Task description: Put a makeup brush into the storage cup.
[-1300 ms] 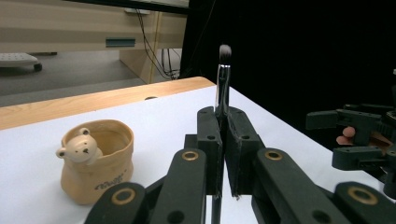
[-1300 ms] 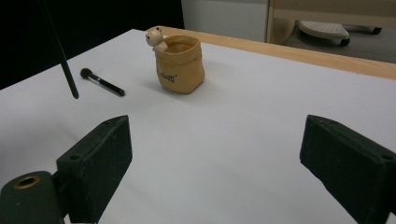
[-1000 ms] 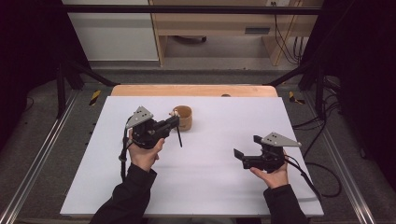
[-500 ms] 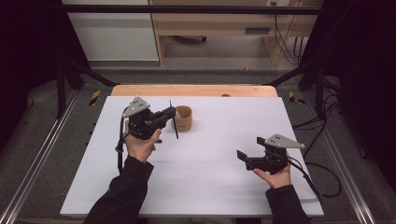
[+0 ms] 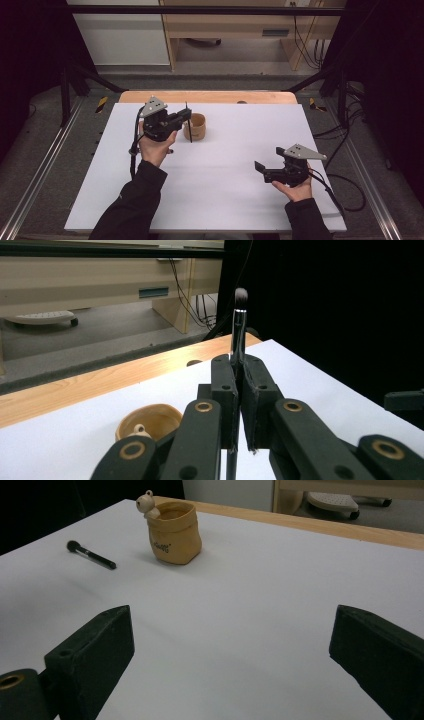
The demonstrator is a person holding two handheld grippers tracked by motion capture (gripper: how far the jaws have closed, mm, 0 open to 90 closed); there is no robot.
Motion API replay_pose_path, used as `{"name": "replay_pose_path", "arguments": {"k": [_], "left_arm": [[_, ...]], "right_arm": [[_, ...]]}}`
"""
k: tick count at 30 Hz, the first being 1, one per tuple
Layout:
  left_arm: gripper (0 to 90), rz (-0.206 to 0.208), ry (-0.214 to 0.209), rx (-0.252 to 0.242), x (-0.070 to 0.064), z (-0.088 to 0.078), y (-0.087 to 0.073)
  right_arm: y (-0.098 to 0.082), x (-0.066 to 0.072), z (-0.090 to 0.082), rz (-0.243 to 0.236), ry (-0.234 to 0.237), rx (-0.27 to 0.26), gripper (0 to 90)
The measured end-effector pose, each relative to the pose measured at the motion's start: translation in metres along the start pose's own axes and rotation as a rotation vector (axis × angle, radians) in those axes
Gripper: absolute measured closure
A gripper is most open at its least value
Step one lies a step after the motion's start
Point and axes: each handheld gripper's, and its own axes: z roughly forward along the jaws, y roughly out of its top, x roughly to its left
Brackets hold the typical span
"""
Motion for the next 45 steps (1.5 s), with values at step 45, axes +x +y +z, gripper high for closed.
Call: {"name": "replay_pose_path", "arguments": {"k": [45], "left_arm": [[84.9,0.018,0.117,0.043,0.026,0.061,0.016]], "right_arm": [[0.002,-0.001,-0.002,0.000,-0.003,-0.009,4.4]]}}
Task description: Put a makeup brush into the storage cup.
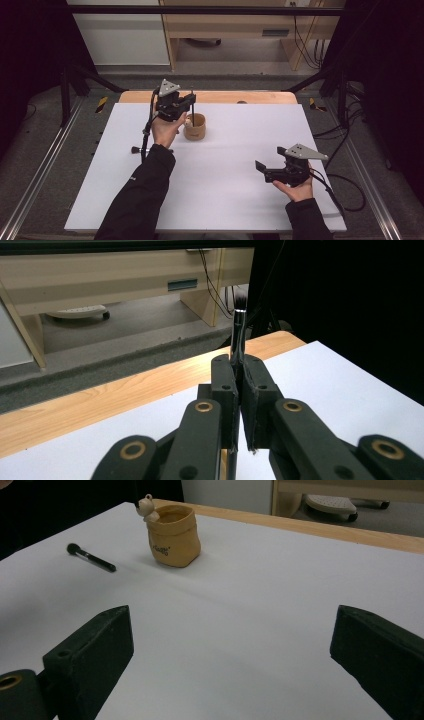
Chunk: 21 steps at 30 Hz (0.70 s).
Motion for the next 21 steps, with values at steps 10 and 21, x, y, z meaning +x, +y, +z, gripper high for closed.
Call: {"name": "replay_pose_path", "arguments": {"k": [10,21], "left_arm": [[84.9,-0.002,0.013,0.004,0.004,0.012,0.000],[84.9,-0.008,0.033,0.011,0.009,0.027,-0.004]], "right_arm": [[0.000,0.000,0.000,-0.002,0.003,-0.001,4.4],[0.000,0.001,0.001,-0.005,0.005,0.004,4.3]]}}
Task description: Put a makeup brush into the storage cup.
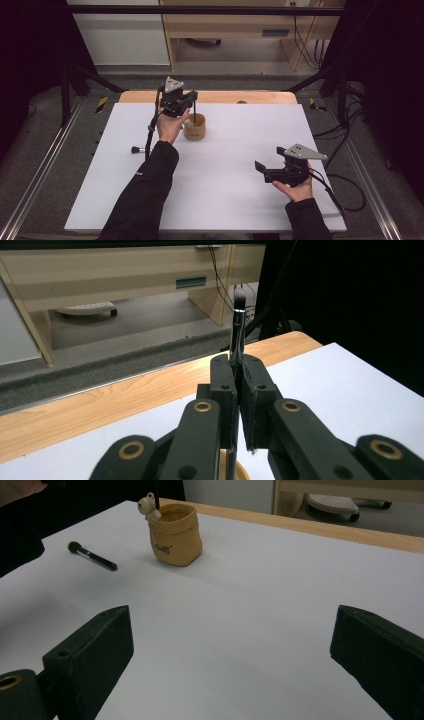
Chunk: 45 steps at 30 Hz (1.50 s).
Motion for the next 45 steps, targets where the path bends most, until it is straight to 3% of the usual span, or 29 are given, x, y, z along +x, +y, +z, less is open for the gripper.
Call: {"name": "replay_pose_path", "arguments": {"k": [17,45], "left_arm": [[84.9,0.001,0.026,0.025,0.001,0.014,-0.011],[84.8,0.008,0.033,0.050,0.001,0.019,-0.041]], "right_arm": [[0.001,0.000,-0.002,0.000,0.003,-0.011,4.3],[0.001,0.001,-0.001,-0.002,0.006,-0.008,4.4]]}}
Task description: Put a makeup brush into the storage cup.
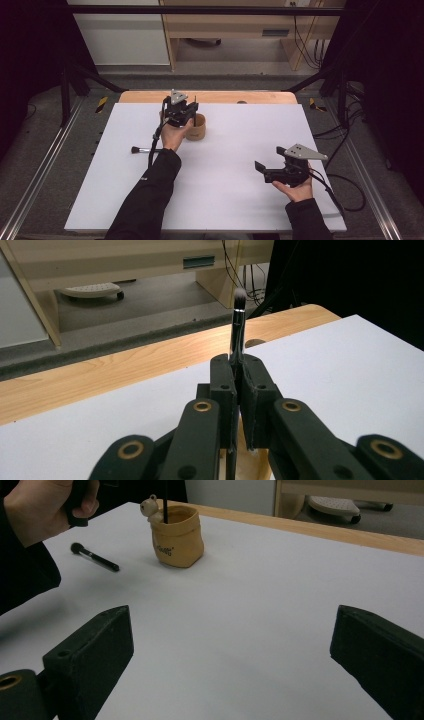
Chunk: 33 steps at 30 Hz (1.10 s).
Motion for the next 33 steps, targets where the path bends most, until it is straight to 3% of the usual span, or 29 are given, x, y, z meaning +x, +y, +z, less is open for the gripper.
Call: {"name": "replay_pose_path", "arguments": {"k": [12,19,33], "left_arm": [[84.2,0.012,-0.011,0.017,-0.001,-0.002,-0.006],[76.0,0.009,-0.026,0.003,-0.001,-0.010,-0.008],[50.9,0.030,-0.096,-0.038,0.001,-0.062,-0.007]], "right_arm": [[0.000,0.000,0.000,-0.001,-0.001,0.003,4.3],[0.000,0.000,0.001,-0.002,-0.001,0.008,4.3],[0.000,0.000,0.000,-0.002,-0.004,-0.003,4.3]]}}
